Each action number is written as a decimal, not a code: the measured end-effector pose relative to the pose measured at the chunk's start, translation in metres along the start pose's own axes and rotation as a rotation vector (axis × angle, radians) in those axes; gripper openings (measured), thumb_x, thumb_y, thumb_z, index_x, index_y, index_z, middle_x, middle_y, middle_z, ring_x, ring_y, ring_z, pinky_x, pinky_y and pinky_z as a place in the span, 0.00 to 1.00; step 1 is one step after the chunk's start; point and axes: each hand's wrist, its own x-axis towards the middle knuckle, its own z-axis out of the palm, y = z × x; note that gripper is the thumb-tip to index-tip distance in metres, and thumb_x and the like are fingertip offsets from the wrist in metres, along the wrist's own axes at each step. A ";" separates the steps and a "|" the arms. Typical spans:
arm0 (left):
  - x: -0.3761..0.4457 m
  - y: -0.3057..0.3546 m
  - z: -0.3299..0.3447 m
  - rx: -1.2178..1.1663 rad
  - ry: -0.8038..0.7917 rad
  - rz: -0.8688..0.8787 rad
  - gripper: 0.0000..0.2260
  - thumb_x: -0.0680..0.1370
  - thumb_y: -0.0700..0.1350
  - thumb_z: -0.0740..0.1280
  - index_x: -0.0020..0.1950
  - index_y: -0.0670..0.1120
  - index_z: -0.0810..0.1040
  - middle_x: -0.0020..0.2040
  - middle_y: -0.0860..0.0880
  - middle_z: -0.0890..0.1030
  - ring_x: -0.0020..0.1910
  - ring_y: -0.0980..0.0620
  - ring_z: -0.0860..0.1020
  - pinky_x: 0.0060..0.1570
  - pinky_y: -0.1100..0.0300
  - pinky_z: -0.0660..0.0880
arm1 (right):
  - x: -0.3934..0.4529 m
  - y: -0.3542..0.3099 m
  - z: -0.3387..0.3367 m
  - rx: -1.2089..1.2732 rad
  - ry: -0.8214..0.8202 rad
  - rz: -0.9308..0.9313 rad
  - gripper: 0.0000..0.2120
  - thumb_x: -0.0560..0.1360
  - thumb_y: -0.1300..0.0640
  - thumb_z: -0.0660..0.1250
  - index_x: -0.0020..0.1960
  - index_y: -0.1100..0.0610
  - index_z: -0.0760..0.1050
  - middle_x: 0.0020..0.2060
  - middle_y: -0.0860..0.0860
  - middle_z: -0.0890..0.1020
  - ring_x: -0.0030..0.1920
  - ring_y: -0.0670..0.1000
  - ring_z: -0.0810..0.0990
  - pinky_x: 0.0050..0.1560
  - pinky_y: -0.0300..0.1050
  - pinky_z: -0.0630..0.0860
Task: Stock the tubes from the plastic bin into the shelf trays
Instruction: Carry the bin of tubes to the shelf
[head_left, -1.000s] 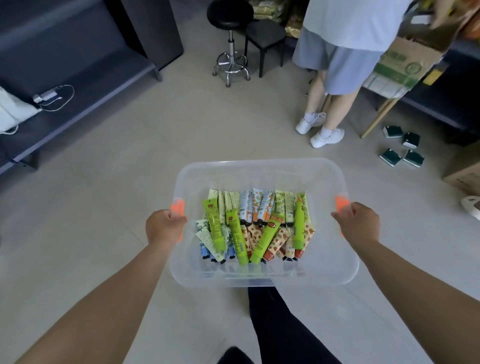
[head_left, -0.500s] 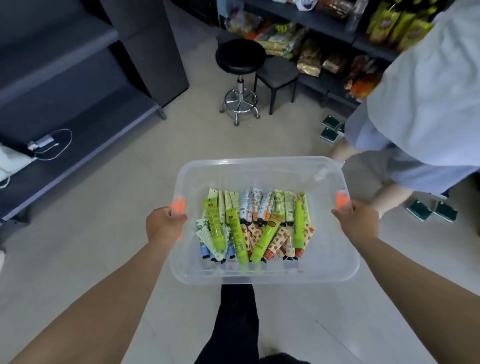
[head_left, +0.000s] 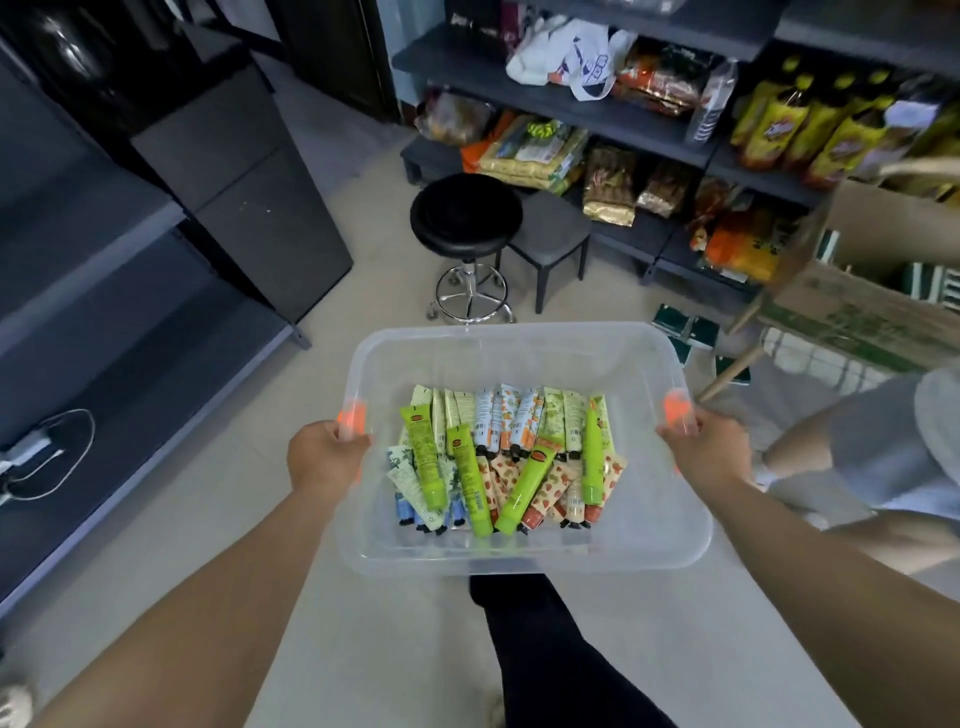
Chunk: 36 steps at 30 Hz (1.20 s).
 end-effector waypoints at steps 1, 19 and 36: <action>0.023 0.013 0.002 0.007 -0.005 -0.003 0.14 0.72 0.44 0.71 0.27 0.45 0.73 0.24 0.47 0.73 0.24 0.49 0.71 0.28 0.61 0.66 | 0.019 -0.016 0.006 0.007 0.003 0.011 0.13 0.72 0.51 0.69 0.44 0.61 0.76 0.37 0.56 0.80 0.42 0.60 0.79 0.43 0.49 0.74; 0.405 0.293 0.045 0.115 -0.094 0.205 0.17 0.71 0.42 0.70 0.25 0.44 0.68 0.23 0.47 0.69 0.26 0.47 0.69 0.26 0.60 0.61 | 0.321 -0.286 0.056 -0.025 0.105 0.139 0.13 0.76 0.53 0.65 0.35 0.56 0.69 0.28 0.50 0.72 0.28 0.46 0.69 0.27 0.38 0.59; 0.638 0.581 0.150 0.212 -0.286 0.531 0.17 0.70 0.41 0.70 0.23 0.45 0.69 0.23 0.47 0.70 0.27 0.46 0.70 0.30 0.58 0.65 | 0.527 -0.399 0.069 0.120 0.286 0.465 0.12 0.75 0.51 0.66 0.42 0.61 0.73 0.37 0.57 0.78 0.38 0.57 0.75 0.39 0.45 0.68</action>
